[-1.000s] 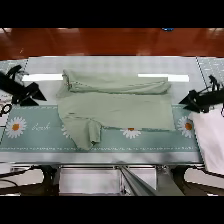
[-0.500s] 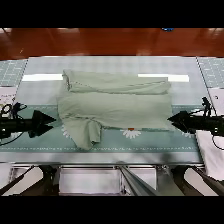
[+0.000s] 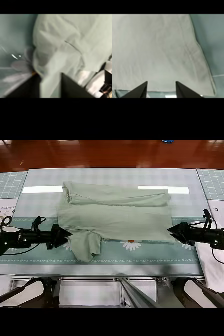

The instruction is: Fold the shirts.

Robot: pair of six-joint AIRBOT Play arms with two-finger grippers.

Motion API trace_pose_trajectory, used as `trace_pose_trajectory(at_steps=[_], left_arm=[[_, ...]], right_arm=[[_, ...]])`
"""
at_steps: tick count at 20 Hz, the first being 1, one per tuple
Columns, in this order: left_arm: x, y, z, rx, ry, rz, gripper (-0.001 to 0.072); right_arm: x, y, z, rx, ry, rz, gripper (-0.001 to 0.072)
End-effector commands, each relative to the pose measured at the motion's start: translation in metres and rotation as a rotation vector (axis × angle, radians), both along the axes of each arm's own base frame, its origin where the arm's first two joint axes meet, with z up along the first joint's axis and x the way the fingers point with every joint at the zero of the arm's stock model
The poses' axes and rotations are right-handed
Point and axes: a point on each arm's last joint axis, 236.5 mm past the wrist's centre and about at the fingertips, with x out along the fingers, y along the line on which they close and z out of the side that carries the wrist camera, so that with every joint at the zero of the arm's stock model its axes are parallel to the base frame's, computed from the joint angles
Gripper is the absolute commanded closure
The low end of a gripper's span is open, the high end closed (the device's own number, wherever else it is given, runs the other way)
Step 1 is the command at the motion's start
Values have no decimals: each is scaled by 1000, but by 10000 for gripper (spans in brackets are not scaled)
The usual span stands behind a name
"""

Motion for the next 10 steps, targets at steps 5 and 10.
trace_pose_trajectory(at_steps=[5, 10], left_arm=[[27, -8, 39, -62, -130, -152, 687], [36, -5, 43, -44, -158, -152, 687]], right_arm=[[-34, -56, -5, -91, 158, -61, 304], [-70, -49, -36, -91, 305, -82, 314]])
